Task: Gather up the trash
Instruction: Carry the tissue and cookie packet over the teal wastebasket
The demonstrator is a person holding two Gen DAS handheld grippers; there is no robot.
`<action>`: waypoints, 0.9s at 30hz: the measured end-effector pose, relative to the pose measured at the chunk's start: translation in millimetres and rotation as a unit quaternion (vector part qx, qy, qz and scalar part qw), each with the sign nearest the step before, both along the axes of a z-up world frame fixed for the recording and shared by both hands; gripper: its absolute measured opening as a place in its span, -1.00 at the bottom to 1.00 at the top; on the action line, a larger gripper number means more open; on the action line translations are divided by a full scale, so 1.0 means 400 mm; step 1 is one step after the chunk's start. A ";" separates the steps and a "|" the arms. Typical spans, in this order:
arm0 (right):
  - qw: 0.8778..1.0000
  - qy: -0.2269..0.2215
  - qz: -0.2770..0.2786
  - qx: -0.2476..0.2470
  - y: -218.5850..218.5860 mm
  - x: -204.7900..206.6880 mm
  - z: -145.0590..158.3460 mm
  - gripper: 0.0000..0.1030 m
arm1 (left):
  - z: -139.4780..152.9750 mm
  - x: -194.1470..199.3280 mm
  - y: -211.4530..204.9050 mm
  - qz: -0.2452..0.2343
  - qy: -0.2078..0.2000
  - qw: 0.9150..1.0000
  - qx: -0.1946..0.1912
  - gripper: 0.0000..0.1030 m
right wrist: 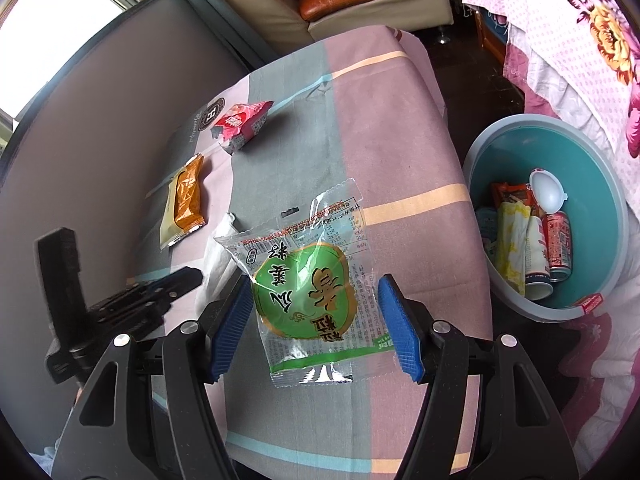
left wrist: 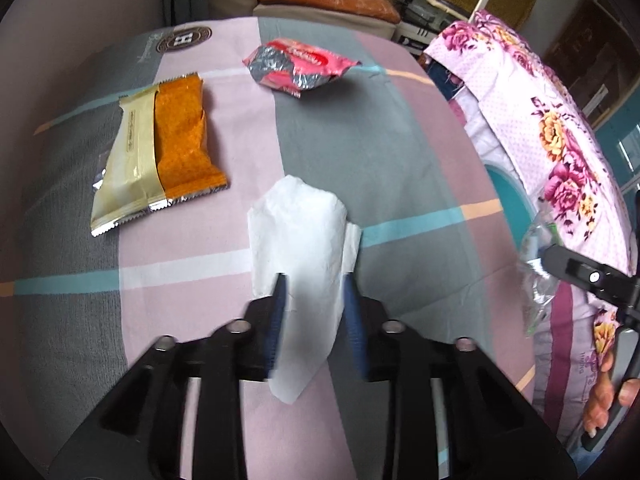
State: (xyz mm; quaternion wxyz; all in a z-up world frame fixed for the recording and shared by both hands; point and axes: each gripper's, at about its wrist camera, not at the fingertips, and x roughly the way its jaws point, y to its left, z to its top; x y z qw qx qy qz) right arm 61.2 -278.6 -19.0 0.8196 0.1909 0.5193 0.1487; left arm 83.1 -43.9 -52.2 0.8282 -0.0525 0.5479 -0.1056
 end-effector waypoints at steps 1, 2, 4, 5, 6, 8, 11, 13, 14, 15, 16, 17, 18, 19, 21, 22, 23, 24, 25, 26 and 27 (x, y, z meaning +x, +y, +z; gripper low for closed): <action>1.000 0.000 -0.001 0.000 -0.001 0.000 0.000 0.19 | -0.002 -0.001 -0.001 -0.002 -0.003 1.000 0.006 0.09; 1.000 0.000 -0.002 0.001 -0.002 0.000 0.001 0.19 | -0.006 -0.001 -0.007 -0.006 -0.008 1.000 0.021 0.25; 1.000 -0.001 -0.004 0.002 -0.006 -0.002 0.002 0.19 | -0.015 0.001 -0.015 -0.008 -0.012 0.999 0.046 0.27; 1.000 -0.001 -0.005 0.002 -0.008 -0.002 0.003 0.19 | -0.020 0.002 -0.016 -0.008 -0.012 0.998 0.054 0.27; 1.000 -0.001 -0.005 0.003 -0.010 -0.003 0.003 0.19 | -0.027 0.004 -0.017 -0.008 -0.012 0.998 0.061 0.27; 1.000 -0.002 -0.007 0.004 -0.015 -0.004 0.004 0.19 | -0.046 0.012 -0.015 -0.006 -0.001 0.998 0.068 0.27; 1.000 -0.005 -0.011 0.008 -0.026 -0.006 0.006 0.19 | -0.055 0.019 -0.015 -0.008 -0.003 0.998 0.064 0.26; 1.000 -0.007 -0.014 0.011 -0.037 -0.006 0.005 0.19 | -0.054 0.020 -0.022 -0.010 -0.006 0.997 0.071 -0.05; 1.000 -0.008 -0.015 0.012 -0.040 -0.005 0.004 0.19 | -0.053 0.020 -0.029 -0.010 -0.010 0.997 0.081 -0.37; 1.000 -0.008 -0.017 0.013 -0.046 -0.003 0.003 0.19 | -0.050 0.020 -0.033 -0.008 -0.011 0.996 0.085 -0.57; 1.000 -0.008 -0.020 0.016 -0.056 -0.002 0.001 0.19 | -0.047 0.021 -0.037 -0.006 -0.012 0.996 0.083 -0.63; 1.000 -0.009 -0.022 0.017 -0.063 -0.001 -0.001 0.19 | -0.042 0.020 -0.038 -0.002 -0.013 0.997 0.080 -0.75; 0.999 -0.009 -0.024 0.019 -0.071 0.001 -0.002 0.19 | -0.030 0.022 -0.040 0.003 -0.015 0.997 0.074 -0.76; 0.999 -0.010 -0.029 0.023 -0.087 0.003 -0.003 0.19 | -0.020 0.021 -0.047 0.004 -0.017 0.998 0.068 -0.76; 0.999 -0.012 -0.038 0.025 -0.108 0.007 -0.004 0.19 | 0.010 0.024 -0.070 -0.006 -0.023 0.998 0.053 -0.76; 0.998 -0.016 -0.053 0.029 -0.144 0.009 -0.002 0.19 | 0.029 0.026 -0.092 -0.018 -0.027 0.998 0.045 -0.76; 0.998 -0.017 -0.057 0.029 -0.151 0.009 -0.002 0.19 | 0.044 0.029 -0.113 -0.028 -0.032 0.998 0.041 -0.76; 0.997 -0.019 -0.065 0.030 -0.168 0.010 0.000 0.19 | 0.064 0.034 -0.148 -0.044 -0.038 0.998 0.036 -0.76; 0.996 -0.022 -0.079 0.031 -0.198 0.009 0.003 0.19 | 0.073 0.038 -0.173 -0.054 -0.040 0.997 0.030 -0.76; 0.995 -0.026 -0.094 0.031 -0.231 0.006 0.008 0.19 | 0.081 0.043 -0.200 -0.065 -0.040 0.997 0.022 -0.76; 0.993 -0.029 -0.108 0.029 -0.263 0.003 0.012 0.19 | 0.090 0.053 -0.243 -0.082 -0.040 0.996 0.012 -0.76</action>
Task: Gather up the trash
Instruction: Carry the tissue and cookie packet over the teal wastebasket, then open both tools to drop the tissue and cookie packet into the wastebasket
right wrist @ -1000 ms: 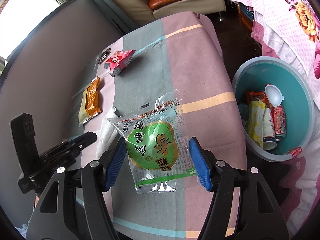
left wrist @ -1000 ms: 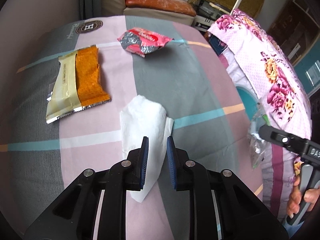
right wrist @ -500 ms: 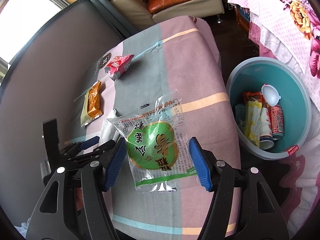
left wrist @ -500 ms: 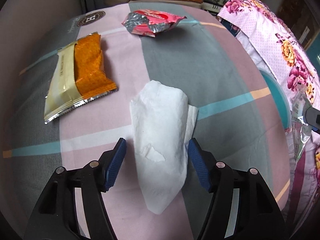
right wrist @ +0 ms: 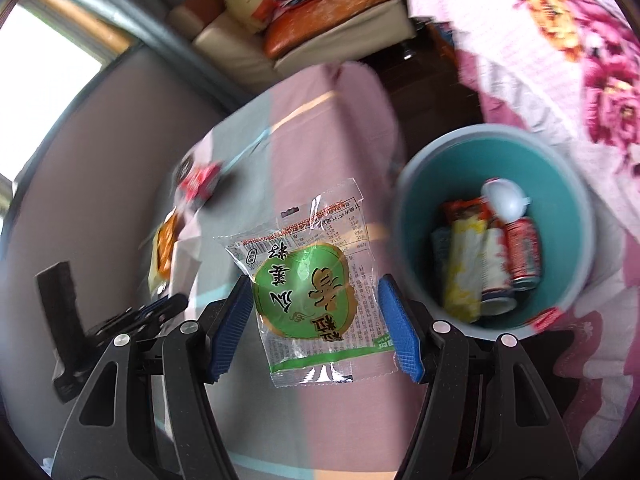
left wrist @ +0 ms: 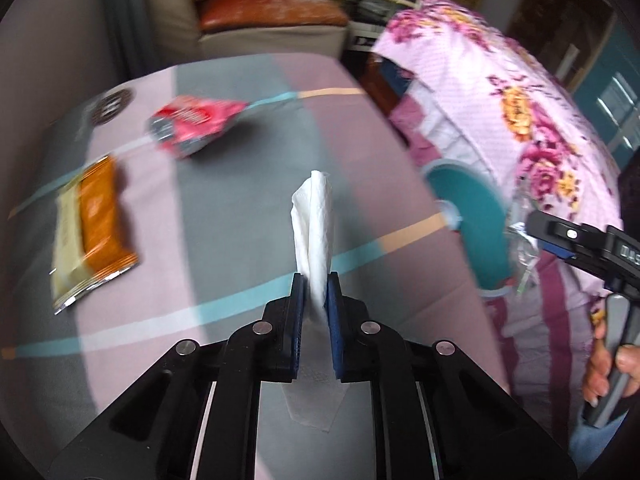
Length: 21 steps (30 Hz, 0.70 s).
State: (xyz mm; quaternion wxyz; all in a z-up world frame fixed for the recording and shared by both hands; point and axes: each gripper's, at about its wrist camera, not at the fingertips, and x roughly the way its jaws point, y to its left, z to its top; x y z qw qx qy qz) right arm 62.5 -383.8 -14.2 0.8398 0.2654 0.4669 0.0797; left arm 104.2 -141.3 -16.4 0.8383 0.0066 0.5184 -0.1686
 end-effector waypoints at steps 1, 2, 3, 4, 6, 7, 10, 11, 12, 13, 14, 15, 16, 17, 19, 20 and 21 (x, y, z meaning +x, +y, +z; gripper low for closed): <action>1.000 -0.001 -0.005 -0.001 -0.012 -0.002 0.001 0.19 | 0.003 0.002 -0.030 -0.011 0.000 1.000 -0.004 -0.76; 1.000 -0.002 -0.016 -0.005 -0.038 -0.005 0.004 0.19 | 0.004 0.008 -0.063 -0.023 0.000 1.000 -0.007 -0.76; 0.999 -0.002 -0.031 -0.013 -0.071 -0.009 0.007 0.19 | 0.004 0.014 -0.102 -0.038 0.001 0.999 -0.012 -0.76; 0.999 0.000 -0.040 -0.018 -0.092 -0.009 0.006 0.19 | 0.002 0.021 -0.146 -0.056 0.003 0.998 -0.016 -0.76; 0.998 0.004 -0.057 -0.023 -0.132 -0.010 0.004 0.19 | -0.004 0.027 -0.222 -0.084 0.004 0.996 -0.019 -0.76; 0.998 0.006 -0.060 -0.023 -0.143 -0.009 0.004 0.19 | -0.010 0.030 -0.264 -0.100 0.006 0.995 -0.019 -0.76; 0.997 0.010 -0.073 -0.025 -0.176 -0.010 0.000 0.19 | -0.035 0.036 -0.365 -0.132 0.017 0.991 -0.019 -0.76; 0.996 0.013 -0.080 -0.026 -0.192 -0.008 -0.004 0.19 | -0.043 0.038 -0.386 -0.138 0.019 0.990 -0.017 -0.76; 0.996 0.017 -0.085 -0.027 -0.206 -0.005 -0.007 0.19 | -0.051 0.042 -0.407 -0.145 0.021 0.989 -0.015 -0.75; 0.995 0.021 -0.089 -0.028 -0.219 0.000 -0.012 0.19 | -0.060 0.049 -0.426 -0.151 0.025 0.988 -0.017 -0.75; 0.995 0.023 -0.090 -0.028 -0.232 0.002 -0.014 0.20 | -0.070 0.055 -0.442 -0.154 0.032 0.987 -0.020 -0.75; 0.995 0.027 -0.093 -0.030 -0.245 0.007 -0.017 0.19 | -0.077 0.063 -0.451 -0.155 0.035 0.987 -0.022 -0.74; 0.995 0.029 -0.093 -0.031 -0.253 0.010 -0.019 0.19 | -0.084 0.070 -0.458 -0.154 0.039 0.987 -0.023 -0.72; 0.995 0.033 -0.094 -0.032 -0.263 0.016 -0.023 0.19 | -0.090 0.076 -0.463 -0.153 0.043 0.987 -0.024 -0.61; 0.994 0.037 -0.094 -0.033 -0.283 0.021 -0.030 0.19 | -0.100 0.085 -0.471 -0.150 0.050 0.987 -0.027 -0.25; 0.994 0.040 -0.094 -0.034 -0.289 0.029 -0.034 0.19 | -0.101 0.087 -0.470 -0.148 0.046 0.988 -0.024 0.08; 0.994 0.041 -0.094 -0.034 -0.293 0.032 -0.042 0.19 | -0.100 0.087 -0.467 -0.142 0.035 0.989 -0.020 0.30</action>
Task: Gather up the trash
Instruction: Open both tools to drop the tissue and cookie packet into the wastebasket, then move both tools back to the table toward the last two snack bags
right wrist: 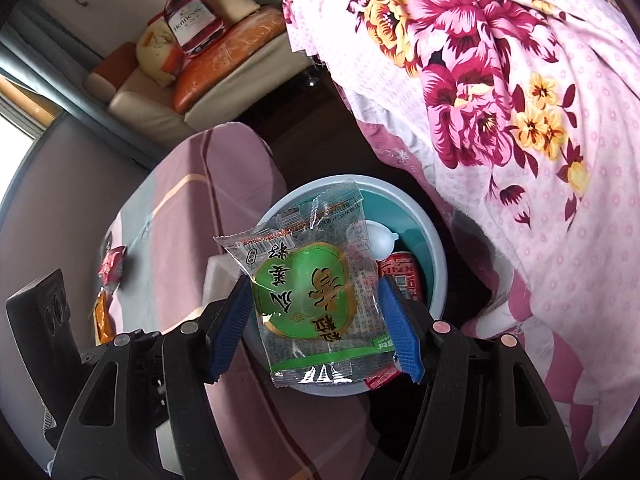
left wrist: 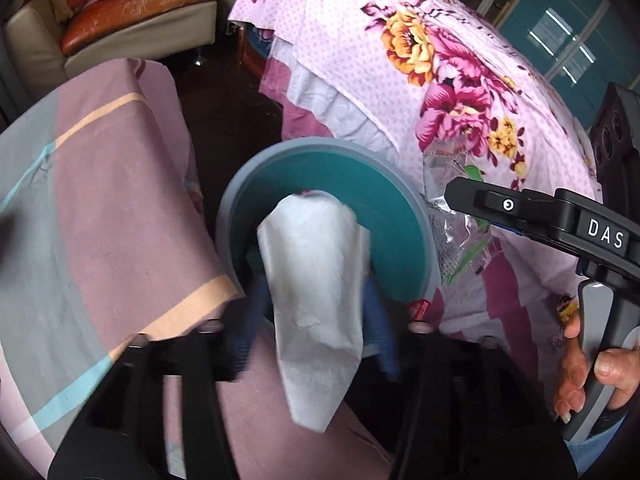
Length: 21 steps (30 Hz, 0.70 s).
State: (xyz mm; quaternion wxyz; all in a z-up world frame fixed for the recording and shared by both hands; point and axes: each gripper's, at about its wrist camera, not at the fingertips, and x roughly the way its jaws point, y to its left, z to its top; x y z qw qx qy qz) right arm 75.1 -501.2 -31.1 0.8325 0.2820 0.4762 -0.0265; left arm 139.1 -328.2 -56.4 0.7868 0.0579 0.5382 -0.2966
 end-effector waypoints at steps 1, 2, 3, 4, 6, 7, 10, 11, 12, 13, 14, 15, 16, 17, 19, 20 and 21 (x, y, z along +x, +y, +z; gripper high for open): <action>1.000 0.001 0.000 0.000 0.000 0.001 -0.005 0.19 | 0.004 -0.001 0.004 0.002 -0.006 1.000 0.001 0.36; 1.000 0.003 0.001 0.000 -0.002 0.005 -0.010 0.20 | 0.005 0.000 0.006 0.004 -0.009 1.000 0.001 0.44; 1.000 0.008 0.002 0.000 -0.004 0.014 -0.021 0.19 | 0.007 0.003 0.010 0.006 -0.011 1.000 0.002 0.52; 1.000 0.010 0.003 0.000 -0.005 0.017 -0.025 0.19 | 0.008 0.005 0.016 0.008 -0.011 1.000 0.002 0.55; 1.000 0.014 0.003 -0.001 -0.001 0.018 -0.030 0.19 | 0.009 0.008 0.023 0.014 -0.015 1.000 0.005 0.65; 1.000 0.016 0.004 -0.001 0.000 0.019 -0.032 0.19 | 0.009 0.010 0.029 0.017 -0.015 1.000 0.007 0.66; 1.000 0.020 0.005 -0.005 0.010 0.025 -0.036 0.20 | 0.006 0.016 0.045 0.023 -0.007 1.000 0.006 0.69; 1.000 0.024 0.007 -0.009 0.011 0.028 -0.037 0.22 | 0.006 0.018 0.049 0.025 -0.006 1.000 0.006 0.70; 1.000 0.026 0.007 -0.011 0.015 0.028 -0.037 0.26 | 0.006 0.018 0.057 0.027 -0.004 1.000 0.006 0.71; 0.999 0.030 0.007 -0.013 0.019 0.030 -0.036 0.29 | 0.006 0.018 0.061 0.029 -0.004 1.000 0.005 0.71; 0.999 0.030 0.007 -0.013 0.022 0.031 -0.035 0.30 | 0.008 0.018 0.067 0.031 -0.003 1.000 0.005 0.73; 0.999 0.034 0.007 -0.013 0.030 0.035 -0.036 0.33 | 0.009 0.018 0.072 0.032 -0.003 0.999 0.005 0.73; 0.999 0.035 0.006 -0.014 0.033 0.036 -0.035 0.36 | 0.010 0.017 0.076 0.033 -0.003 0.999 0.004 0.74; 0.999 0.035 0.006 -0.016 0.036 0.036 -0.034 0.36 | 0.011 0.016 0.081 0.034 -0.003 0.999 0.003 0.75; 0.999 0.036 0.007 -0.023 0.045 0.032 -0.030 0.39 | 0.012 0.011 0.093 0.036 -0.003 0.999 0.003 0.76; 0.999 0.036 0.006 -0.025 0.050 0.031 -0.028 0.41 | 0.013 0.010 0.098 0.037 -0.003 0.999 0.002 0.77; 0.999 0.036 0.006 -0.026 0.055 0.033 -0.027 0.42 | 0.015 0.007 0.104 0.038 -0.003 0.999 0.002 0.77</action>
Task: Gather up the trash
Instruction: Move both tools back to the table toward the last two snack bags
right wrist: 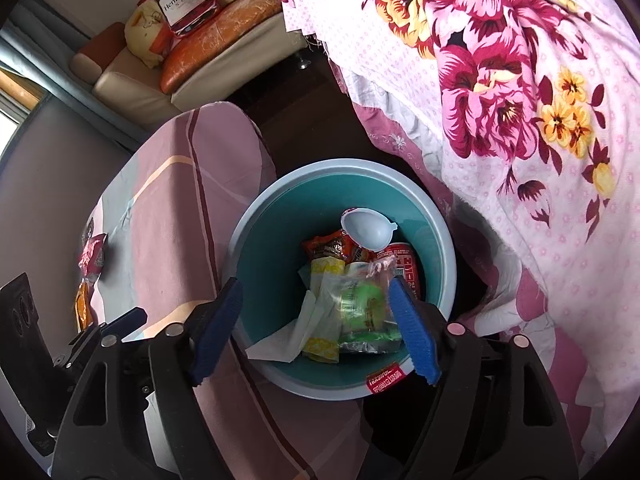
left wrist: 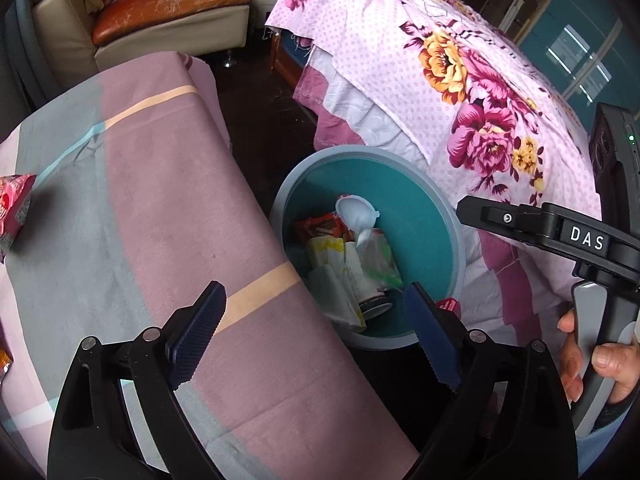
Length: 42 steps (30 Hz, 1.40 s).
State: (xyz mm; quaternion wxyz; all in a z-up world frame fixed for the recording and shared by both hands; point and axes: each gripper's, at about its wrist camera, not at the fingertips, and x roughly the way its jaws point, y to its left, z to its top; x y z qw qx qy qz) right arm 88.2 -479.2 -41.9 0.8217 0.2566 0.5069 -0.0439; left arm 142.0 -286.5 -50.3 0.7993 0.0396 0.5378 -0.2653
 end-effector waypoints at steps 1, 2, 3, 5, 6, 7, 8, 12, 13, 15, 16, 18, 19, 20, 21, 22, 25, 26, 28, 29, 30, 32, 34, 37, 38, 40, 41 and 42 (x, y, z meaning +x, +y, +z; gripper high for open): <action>1.000 0.000 0.001 -0.001 0.005 0.000 0.002 0.43 | 0.003 -0.003 0.009 0.002 -0.001 1.000 -0.001 0.77; 1.000 0.000 0.001 -0.002 0.009 -0.001 0.005 0.43 | 0.004 -0.004 0.016 0.003 -0.002 1.000 -0.002 0.77; 1.000 0.000 0.003 -0.004 0.018 -0.001 0.009 0.43 | 0.006 -0.006 0.025 0.006 -0.001 1.000 -0.003 0.77; 1.000 -0.001 0.006 -0.007 0.029 -0.001 0.018 0.45 | 0.011 -0.010 0.044 0.011 0.000 1.000 -0.006 0.77; 1.000 -0.003 0.010 -0.011 0.042 -0.002 0.026 0.46 | 0.015 -0.013 0.054 0.014 -0.001 1.000 -0.009 0.77; 1.000 -0.003 0.012 -0.012 0.049 -0.001 0.029 0.46 | 0.019 -0.015 0.066 0.017 -0.003 1.000 -0.011 0.77; 1.000 -0.004 0.014 -0.014 0.057 -0.001 0.033 0.46 | 0.023 -0.018 0.076 0.020 -0.005 1.000 -0.012 0.77; 0.999 -0.008 0.029 -0.021 0.105 0.003 0.055 0.46 | 0.037 -0.029 0.126 0.032 -0.011 0.999 -0.016 0.78; 0.999 -0.009 0.034 -0.023 0.117 0.004 0.061 0.46 | 0.040 -0.031 0.142 0.037 -0.012 0.999 -0.018 0.78; 0.999 -0.011 0.043 -0.028 0.145 0.009 0.072 0.46 | 0.046 -0.033 0.172 0.047 -0.013 0.999 -0.021 0.79; 0.998 -0.012 0.048 -0.031 0.159 0.010 0.079 0.46 | 0.048 -0.034 0.191 0.052 -0.014 0.998 -0.023 0.79; 0.998 -0.014 0.057 -0.037 0.190 0.017 0.090 0.46 | 0.051 -0.034 0.225 0.062 -0.015 0.998 -0.025 0.79; 0.997 -0.014 0.062 -0.039 0.209 0.022 0.094 0.47 | 0.054 -0.034 0.246 0.069 -0.017 0.997 -0.026 0.80; 0.997 -0.014 0.066 -0.041 0.223 0.026 0.098 0.47 | 0.055 -0.034 0.265 0.074 -0.019 0.997 -0.026 0.80; 0.996 -0.015 0.078 -0.046 0.255 0.038 0.106 0.47 | 0.056 -0.033 0.288 0.081 -0.020 0.996 -0.027 0.80; 0.995 -0.015 0.081 -0.048 0.267 0.038 0.110 0.47 | 0.056 -0.032 0.318 0.091 -0.020 0.995 -0.028 0.80; 0.993 -0.015 0.106 -0.056 0.333 0.061 0.122 0.47 | 0.055 -0.027 0.391 0.116 -0.020 0.993 -0.029 0.80; 0.991 -0.015 0.118 -0.060 0.361 0.072 0.127 0.47 | 0.054 -0.024 0.416 0.125 -0.020 0.992 -0.029 0.80; 0.988 -0.014 0.135 -0.067 0.403 0.086 0.133 0.47 | 0.055 -0.020 0.478 0.146 -0.021 0.989 -0.029 0.80; 0.987 -0.013 0.142 -0.070 0.419 0.090 0.136 0.47 | 0.055 -0.018 0.503 0.155 -0.021 0.987 -0.029 0.80; 0.984 -0.011 0.162 -0.078 0.461 0.108 0.139 0.47 | 0.056 -0.015 0.534 0.165 -0.022 0.986 -0.028 0.80; 0.980 -0.009 0.177 -0.085 0.495 0.121 0.143 0.47 | 0.055 -0.009 0.596 0.186 -0.023 0.982 -0.025 0.80; 0.974 -0.004 0.205 -0.096 0.553 0.145 0.145 0.47 | 0.051 -0.004 0.667 0.211 -0.023 0.977 -0.021 0.81; 0.965 0.003 0.239 -0.108 0.622 0.178 0.145 0.47 | 0.041 0.004 0.768 0.251 -0.019 0.967 -0.021 0.81; 0.961 0.005 0.253 -0.114 0.648 0.194 0.145 0.47 | 0.037 0.005 0.796 0.263 -0.017 0.964 -0.022 0.81; 0.955 0.007 0.269 -0.122 0.689 0.213 0.141 0.47 | 0.027 0.011 0.860 0.288 -0.008 0.957 -0.027 0.81; 0.953 0.008 0.276 -0.124 0.704 0.222 0.139 0.47 | 0.023 0.013 0.887 0.299 -0.006 0.954 -0.029 0.81; 0.948 0.011 0.290 -0.128 0.735 0.246 0.135 0.47 | 0.021 0.014 0.903 0.305 -0.005 0.952 -0.030 0.81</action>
